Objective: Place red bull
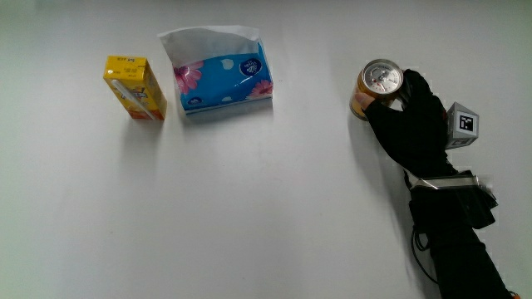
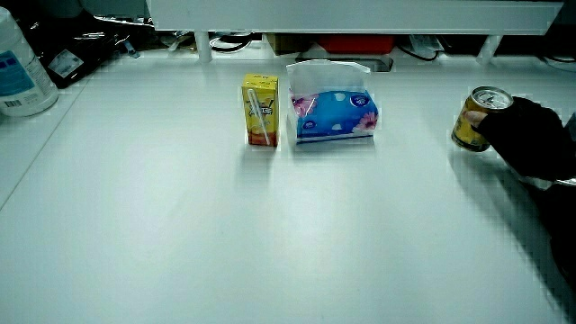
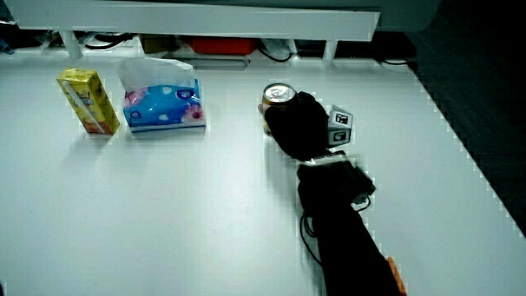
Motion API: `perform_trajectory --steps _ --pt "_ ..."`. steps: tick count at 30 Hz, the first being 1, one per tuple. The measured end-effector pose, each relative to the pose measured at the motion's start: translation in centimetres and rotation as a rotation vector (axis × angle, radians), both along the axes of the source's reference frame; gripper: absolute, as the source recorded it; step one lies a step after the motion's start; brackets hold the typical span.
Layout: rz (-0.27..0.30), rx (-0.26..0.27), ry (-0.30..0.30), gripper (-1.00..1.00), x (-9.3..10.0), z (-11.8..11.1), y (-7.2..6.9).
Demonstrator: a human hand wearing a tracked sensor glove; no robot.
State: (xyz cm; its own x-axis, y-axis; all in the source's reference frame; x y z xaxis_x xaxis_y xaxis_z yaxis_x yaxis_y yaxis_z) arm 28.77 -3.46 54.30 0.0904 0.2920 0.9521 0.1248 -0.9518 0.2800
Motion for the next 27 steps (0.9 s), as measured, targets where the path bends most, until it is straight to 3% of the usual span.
perform_trajectory --steps 10,13,14,27 --pt "0.034 -0.064 -0.013 0.00 0.8 3.1 0.8" --pt "0.043 -0.072 -0.019 0.00 0.6 3.5 1.2" --pt "0.053 -0.082 -0.056 0.00 0.5 3.4 1.4" --pt "0.062 -0.094 -0.078 -0.06 0.4 4.2 1.8"
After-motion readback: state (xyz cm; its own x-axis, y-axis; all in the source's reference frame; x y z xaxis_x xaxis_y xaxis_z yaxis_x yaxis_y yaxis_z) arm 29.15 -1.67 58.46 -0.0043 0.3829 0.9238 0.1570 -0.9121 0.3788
